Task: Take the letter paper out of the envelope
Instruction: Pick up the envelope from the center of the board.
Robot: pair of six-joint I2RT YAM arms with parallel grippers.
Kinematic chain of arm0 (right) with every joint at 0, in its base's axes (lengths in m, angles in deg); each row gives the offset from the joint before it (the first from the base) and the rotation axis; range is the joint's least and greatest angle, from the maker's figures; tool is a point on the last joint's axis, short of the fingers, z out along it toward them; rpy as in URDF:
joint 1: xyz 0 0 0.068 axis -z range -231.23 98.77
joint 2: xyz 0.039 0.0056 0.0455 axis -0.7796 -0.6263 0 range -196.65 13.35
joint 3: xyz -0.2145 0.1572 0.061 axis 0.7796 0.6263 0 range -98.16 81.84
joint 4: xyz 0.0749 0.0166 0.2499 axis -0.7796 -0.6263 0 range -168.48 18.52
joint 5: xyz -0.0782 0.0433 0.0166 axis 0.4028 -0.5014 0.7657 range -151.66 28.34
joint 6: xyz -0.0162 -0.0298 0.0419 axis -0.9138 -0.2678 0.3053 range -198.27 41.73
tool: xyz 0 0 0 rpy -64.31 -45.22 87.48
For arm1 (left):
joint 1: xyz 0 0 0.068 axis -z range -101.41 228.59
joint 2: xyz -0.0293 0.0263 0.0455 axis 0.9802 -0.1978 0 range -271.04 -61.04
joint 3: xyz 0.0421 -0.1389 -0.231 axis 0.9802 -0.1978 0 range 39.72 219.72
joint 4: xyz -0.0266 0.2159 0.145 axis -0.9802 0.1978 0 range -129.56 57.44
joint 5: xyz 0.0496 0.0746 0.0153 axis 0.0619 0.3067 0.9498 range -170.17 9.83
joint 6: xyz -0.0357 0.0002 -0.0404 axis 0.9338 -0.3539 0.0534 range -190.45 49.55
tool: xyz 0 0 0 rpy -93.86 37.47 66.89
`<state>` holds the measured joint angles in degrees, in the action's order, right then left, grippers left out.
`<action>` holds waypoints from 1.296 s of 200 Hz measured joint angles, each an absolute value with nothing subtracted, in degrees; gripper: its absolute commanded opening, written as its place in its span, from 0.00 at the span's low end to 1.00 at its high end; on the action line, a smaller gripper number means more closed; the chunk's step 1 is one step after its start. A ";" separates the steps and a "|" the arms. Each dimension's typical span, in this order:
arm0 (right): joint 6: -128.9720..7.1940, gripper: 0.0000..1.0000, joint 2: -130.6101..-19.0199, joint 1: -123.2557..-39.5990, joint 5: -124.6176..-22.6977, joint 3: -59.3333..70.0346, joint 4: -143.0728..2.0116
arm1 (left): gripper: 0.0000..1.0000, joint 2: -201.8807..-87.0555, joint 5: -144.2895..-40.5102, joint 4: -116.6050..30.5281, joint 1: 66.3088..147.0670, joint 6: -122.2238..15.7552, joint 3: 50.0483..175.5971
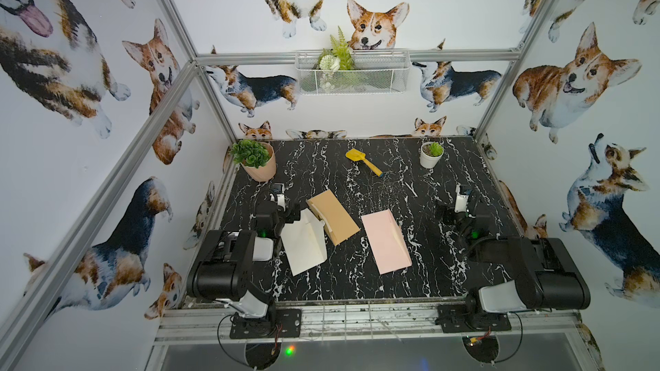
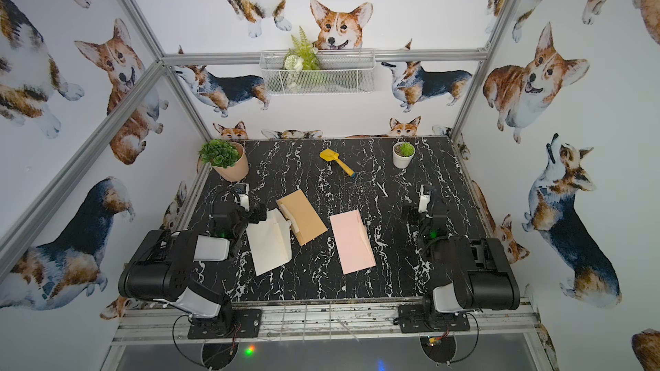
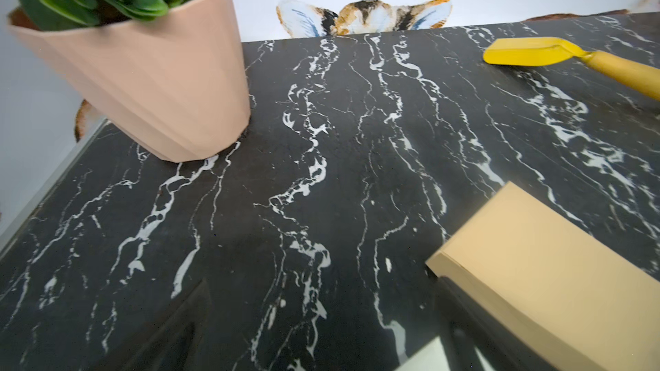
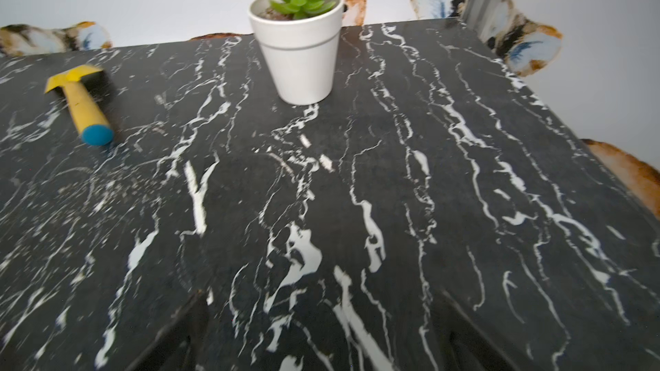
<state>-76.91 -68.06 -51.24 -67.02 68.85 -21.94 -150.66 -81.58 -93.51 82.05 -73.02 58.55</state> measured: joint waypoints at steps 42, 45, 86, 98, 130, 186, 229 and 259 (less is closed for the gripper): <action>-78.35 1.00 -67.95 -51.24 -71.24 70.25 -17.35 | 1.00 -150.71 -82.80 -94.23 82.03 -73.39 59.47; -78.35 1.00 -67.97 -51.24 -71.22 70.09 -17.37 | 1.00 -150.71 -82.78 -94.23 82.03 -73.39 59.55; -74.50 1.00 -69.32 -53.05 -56.01 64.91 -19.67 | 1.00 -150.71 -82.80 -93.97 82.03 -73.39 59.64; -73.78 1.00 -69.41 -53.16 -53.63 64.61 -20.57 | 1.00 -150.71 -82.80 -93.93 82.03 -73.39 59.64; -73.54 1.00 -69.63 -53.38 -50.26 64.30 -22.12 | 1.00 -150.71 -82.78 -93.90 82.03 -73.39 59.64; -73.45 1.00 -69.65 -53.38 -49.01 64.30 -22.80 | 1.00 -150.75 -82.54 -93.53 82.03 -73.39 60.34; -73.45 1.00 -69.65 -53.38 -48.62 64.26 -22.84 | 1.00 -150.77 -82.35 -93.40 82.03 -73.39 60.34; -73.45 1.00 -69.65 -53.38 -48.58 64.26 -22.84 | 1.00 -150.77 -82.35 -93.38 82.03 -73.39 60.34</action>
<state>-73.45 -69.65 -53.38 -48.58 64.26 -22.84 -150.77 -82.35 -93.38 82.03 -73.39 60.34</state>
